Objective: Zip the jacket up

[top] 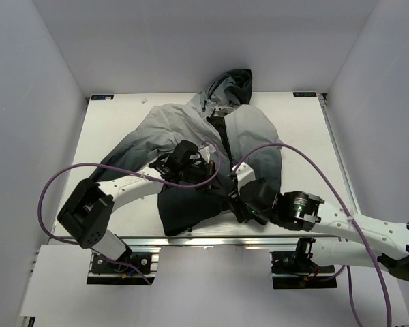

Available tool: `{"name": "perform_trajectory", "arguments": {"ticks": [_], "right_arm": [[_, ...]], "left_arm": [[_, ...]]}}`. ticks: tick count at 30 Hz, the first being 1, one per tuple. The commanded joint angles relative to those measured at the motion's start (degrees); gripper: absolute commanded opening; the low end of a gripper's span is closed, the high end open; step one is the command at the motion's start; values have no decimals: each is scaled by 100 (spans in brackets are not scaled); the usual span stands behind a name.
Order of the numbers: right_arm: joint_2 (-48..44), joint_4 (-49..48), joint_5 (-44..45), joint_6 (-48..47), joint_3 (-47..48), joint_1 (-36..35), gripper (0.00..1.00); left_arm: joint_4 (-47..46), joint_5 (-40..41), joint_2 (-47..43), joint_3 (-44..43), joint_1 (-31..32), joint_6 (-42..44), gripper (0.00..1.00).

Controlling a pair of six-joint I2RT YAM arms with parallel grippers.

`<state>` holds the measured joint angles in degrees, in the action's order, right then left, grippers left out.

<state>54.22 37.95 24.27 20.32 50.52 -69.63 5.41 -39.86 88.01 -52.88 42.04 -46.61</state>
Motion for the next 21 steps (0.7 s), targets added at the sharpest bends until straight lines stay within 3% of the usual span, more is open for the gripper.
{"name": "perform_trajectory", "arguments": {"ticks": [1, 3, 9, 21], "right_arm": [[150, 90, 991, 447, 99, -411, 60], [317, -103, 1272, 596, 37, -622, 56], [642, -613, 1572, 746, 1, -798, 55], [1267, -553, 1984, 1061, 36, -807, 53]], "left_arm": [[13, -417, -20, -222, -29, -287, 0], [-5, -479, -20, -214, -47, -357, 0], [100, -646, 41, -249, -56, -559, 0], [92, -664, -47, -196, -56, -691, 0]]}}
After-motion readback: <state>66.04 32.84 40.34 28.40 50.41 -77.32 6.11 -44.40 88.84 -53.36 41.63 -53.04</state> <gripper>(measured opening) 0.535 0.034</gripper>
